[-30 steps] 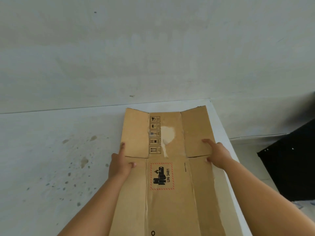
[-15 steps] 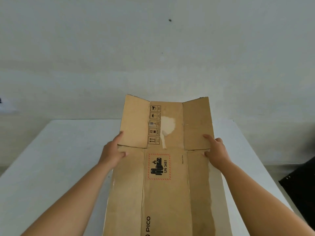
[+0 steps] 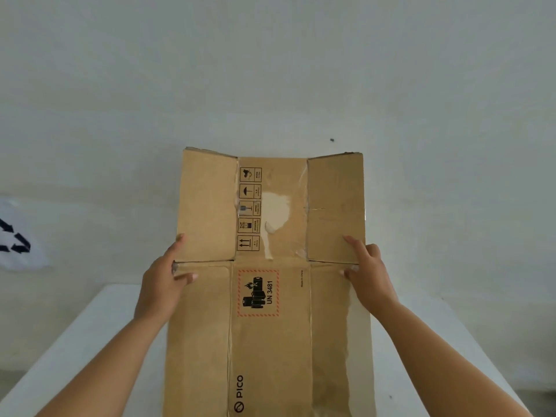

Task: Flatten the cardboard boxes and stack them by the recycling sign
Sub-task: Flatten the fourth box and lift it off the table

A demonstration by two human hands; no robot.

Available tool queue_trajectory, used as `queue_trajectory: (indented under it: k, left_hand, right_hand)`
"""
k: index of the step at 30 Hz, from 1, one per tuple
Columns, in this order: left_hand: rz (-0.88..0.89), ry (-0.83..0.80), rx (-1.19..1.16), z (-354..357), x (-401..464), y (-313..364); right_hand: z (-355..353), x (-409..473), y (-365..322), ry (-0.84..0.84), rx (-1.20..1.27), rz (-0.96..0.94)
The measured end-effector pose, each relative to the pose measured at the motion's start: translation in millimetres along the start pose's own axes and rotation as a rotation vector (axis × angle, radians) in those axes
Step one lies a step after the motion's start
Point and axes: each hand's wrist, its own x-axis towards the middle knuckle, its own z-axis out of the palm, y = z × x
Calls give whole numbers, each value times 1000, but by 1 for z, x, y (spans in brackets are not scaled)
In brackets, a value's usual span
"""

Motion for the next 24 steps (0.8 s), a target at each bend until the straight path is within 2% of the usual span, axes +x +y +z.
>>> queue_trajectory:
  k: [6, 14, 19, 24]
  left_hand:
    - [68, 70, 20, -8, 58, -8]
    - [102, 65, 17, -32, 98, -43]
    - [127, 57, 12, -80, 118, -74]
    - [184, 53, 26, -158, 135, -113]
  right_hand:
    - [11, 49, -27, 64, -13, -86]
    - [47, 74, -58, 66, -17, -110]
    - [86, 66, -102, 76, -5, -79]
    - [131, 35, -173, 139, 12, -95]
